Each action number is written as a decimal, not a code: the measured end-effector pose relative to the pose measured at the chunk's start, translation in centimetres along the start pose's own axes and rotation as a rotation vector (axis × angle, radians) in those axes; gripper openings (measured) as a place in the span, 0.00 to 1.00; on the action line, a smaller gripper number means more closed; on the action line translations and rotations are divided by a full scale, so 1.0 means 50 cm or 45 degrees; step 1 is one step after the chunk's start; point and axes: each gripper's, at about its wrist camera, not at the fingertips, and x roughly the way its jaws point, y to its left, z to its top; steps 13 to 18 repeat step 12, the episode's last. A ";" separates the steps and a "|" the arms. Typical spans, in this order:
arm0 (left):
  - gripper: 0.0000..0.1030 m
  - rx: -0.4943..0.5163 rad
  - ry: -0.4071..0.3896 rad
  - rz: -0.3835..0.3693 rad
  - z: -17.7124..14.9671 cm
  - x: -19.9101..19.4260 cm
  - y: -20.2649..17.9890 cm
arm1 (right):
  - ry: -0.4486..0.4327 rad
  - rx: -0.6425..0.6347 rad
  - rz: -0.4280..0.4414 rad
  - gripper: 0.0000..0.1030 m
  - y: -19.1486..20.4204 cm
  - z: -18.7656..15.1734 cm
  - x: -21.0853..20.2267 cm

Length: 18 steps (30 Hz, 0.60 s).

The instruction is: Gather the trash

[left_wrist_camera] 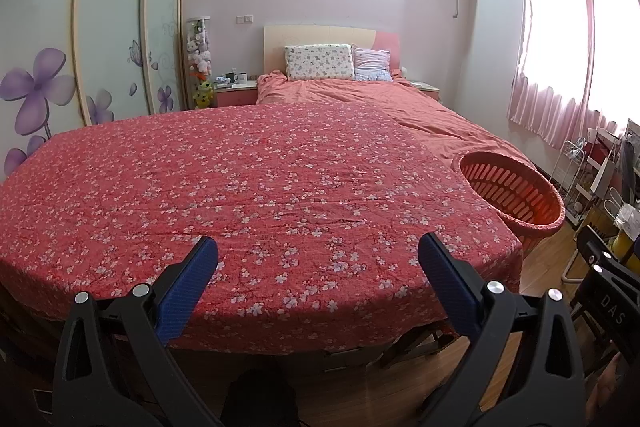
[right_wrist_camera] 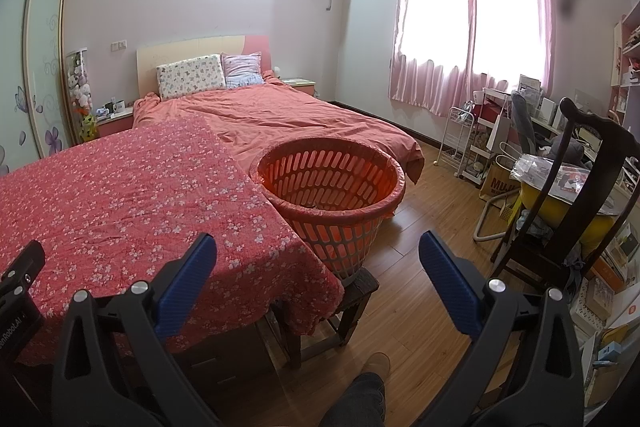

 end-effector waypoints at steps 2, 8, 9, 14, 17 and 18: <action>0.96 0.000 -0.002 0.003 0.000 -0.001 0.001 | 0.001 0.000 0.000 0.96 0.000 0.001 0.000; 0.96 0.004 -0.002 0.008 0.000 -0.001 0.003 | 0.001 0.000 0.000 0.96 0.000 0.002 0.000; 0.96 0.004 -0.002 0.007 0.000 -0.001 0.004 | 0.001 0.000 0.000 0.96 0.001 0.002 0.000; 0.96 0.005 -0.002 0.009 0.000 -0.001 0.004 | 0.001 0.000 0.000 0.96 0.000 0.002 0.000; 0.96 0.005 -0.002 0.009 0.000 -0.001 0.004 | 0.001 0.000 0.000 0.96 0.000 0.002 0.000; 0.96 0.005 -0.002 0.009 0.000 -0.001 0.004 | 0.001 0.000 0.000 0.96 0.000 0.002 0.000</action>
